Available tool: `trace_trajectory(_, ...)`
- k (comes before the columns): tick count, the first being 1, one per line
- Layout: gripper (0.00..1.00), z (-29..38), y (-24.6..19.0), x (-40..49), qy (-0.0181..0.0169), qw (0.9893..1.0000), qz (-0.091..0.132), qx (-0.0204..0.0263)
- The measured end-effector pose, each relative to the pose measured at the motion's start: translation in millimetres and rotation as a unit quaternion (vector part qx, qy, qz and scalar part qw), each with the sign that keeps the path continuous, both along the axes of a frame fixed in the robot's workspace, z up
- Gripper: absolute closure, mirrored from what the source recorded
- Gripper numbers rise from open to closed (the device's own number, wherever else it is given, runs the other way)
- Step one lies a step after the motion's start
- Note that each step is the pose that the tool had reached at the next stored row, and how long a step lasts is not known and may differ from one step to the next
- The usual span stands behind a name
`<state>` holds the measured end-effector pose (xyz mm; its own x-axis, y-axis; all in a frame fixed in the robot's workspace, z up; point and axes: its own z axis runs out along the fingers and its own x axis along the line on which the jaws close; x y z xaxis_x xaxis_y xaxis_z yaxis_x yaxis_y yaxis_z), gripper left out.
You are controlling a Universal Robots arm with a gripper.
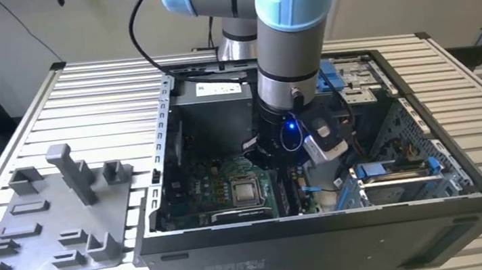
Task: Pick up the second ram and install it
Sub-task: 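Insert the second ram into the second slot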
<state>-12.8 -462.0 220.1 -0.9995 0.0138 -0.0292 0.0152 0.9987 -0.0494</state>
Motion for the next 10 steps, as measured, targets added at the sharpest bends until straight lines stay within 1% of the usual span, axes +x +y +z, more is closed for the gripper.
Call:
trace_trajectory(5,0.86,-0.3,0.0,0.0,0.0,1.0,0.0,0.0)
trace_trajectory(8,0.86,-0.4,-0.2,0.0,-0.0001,1.0,-0.001,0.0019)
trace_trajectory(10,0.86,-0.8,-0.2,0.0,-0.0001,1.0,-0.002,0.0024)
